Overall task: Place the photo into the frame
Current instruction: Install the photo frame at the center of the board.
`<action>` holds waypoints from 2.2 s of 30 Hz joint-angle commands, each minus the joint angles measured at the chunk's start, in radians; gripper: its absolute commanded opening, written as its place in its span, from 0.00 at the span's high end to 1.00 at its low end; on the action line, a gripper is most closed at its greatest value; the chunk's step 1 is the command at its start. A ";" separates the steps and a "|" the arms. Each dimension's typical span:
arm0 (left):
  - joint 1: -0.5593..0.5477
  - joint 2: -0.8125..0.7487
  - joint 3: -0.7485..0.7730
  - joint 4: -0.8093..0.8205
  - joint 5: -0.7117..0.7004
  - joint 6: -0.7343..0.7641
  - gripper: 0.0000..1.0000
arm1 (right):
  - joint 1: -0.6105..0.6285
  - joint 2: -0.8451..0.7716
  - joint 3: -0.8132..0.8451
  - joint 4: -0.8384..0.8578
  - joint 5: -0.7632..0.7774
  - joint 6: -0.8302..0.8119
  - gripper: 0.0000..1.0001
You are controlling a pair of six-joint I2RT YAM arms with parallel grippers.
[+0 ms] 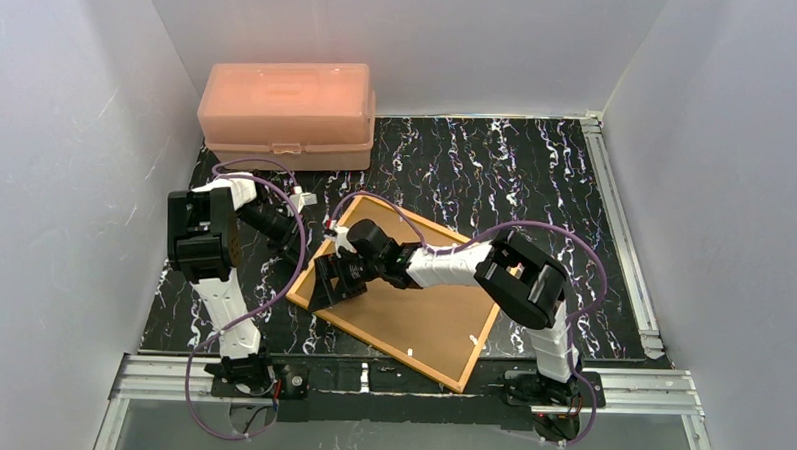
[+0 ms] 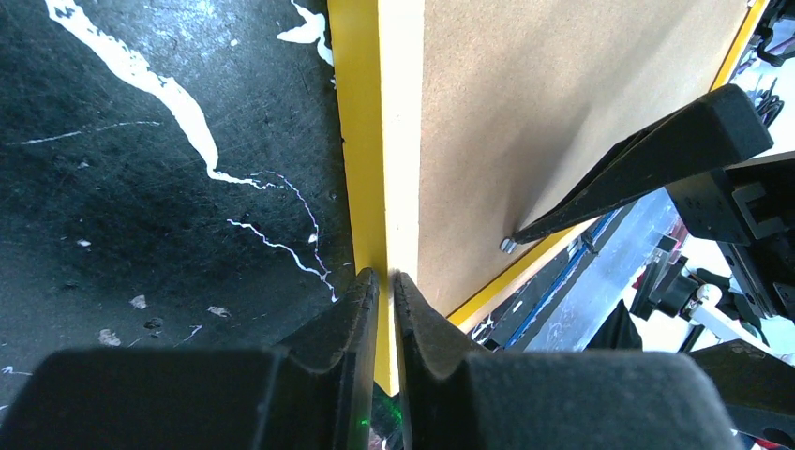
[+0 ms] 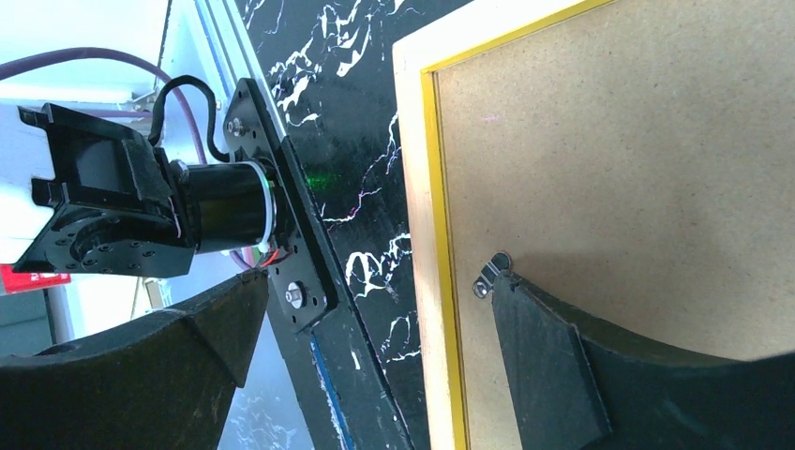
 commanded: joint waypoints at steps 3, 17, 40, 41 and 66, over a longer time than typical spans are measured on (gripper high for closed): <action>-0.015 -0.016 -0.035 0.046 -0.060 0.024 0.90 | 0.012 0.039 0.033 0.041 -0.045 0.002 0.03; -0.015 -0.020 -0.035 0.048 -0.063 0.022 0.92 | 0.017 0.070 0.064 0.043 -0.100 -0.009 0.05; -0.017 -0.031 -0.050 0.069 -0.081 0.009 0.93 | 0.020 0.104 0.150 -0.153 -0.244 -0.157 0.10; -0.017 -0.031 -0.049 0.071 -0.081 0.008 0.93 | 0.020 0.104 0.156 -0.171 -0.244 -0.168 0.10; -0.033 -0.036 -0.048 0.072 -0.100 0.004 0.95 | -0.010 0.118 0.310 -0.254 -0.202 -0.282 0.10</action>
